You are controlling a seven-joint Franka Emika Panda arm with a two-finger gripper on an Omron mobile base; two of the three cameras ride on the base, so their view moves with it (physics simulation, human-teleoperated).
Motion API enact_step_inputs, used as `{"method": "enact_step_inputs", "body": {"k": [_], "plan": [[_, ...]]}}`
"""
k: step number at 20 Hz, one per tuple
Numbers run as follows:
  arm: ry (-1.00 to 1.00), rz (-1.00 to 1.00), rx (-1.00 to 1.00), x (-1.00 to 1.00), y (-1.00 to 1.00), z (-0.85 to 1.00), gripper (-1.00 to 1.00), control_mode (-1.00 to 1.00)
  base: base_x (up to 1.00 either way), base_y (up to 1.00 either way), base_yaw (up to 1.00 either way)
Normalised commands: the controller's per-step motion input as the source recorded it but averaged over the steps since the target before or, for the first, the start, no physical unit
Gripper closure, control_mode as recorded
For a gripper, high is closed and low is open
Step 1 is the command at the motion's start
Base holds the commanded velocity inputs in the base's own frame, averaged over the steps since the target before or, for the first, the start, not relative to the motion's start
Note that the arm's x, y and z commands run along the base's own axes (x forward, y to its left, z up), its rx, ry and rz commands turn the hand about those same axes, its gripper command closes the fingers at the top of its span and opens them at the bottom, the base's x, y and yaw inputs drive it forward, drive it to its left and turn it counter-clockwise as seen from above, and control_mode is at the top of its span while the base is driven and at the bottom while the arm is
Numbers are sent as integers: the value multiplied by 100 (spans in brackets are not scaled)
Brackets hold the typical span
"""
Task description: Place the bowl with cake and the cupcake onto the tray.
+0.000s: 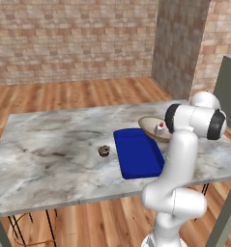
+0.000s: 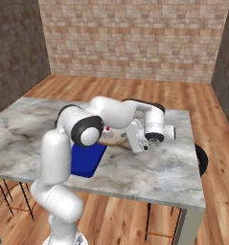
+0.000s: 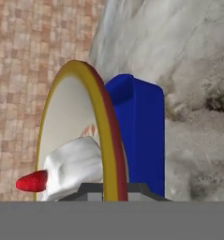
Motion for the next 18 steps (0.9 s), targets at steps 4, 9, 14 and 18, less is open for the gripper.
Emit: {"method": "enact_step_inputs", "body": {"k": [4, 9, 14, 18], "plan": [[5, 0, -8, 11, 45, 0, 100, -100, 0, 0, 0], [5, 0, -1, 19, 33, 0, 100, -100, 0, 0, 0], [7, 0, -1, 23, 35, -4, 100, -100, 0, 0, 0], [10, -1, -5, 24, 31, -16, 100, -100, 0, 0, 0]]}}
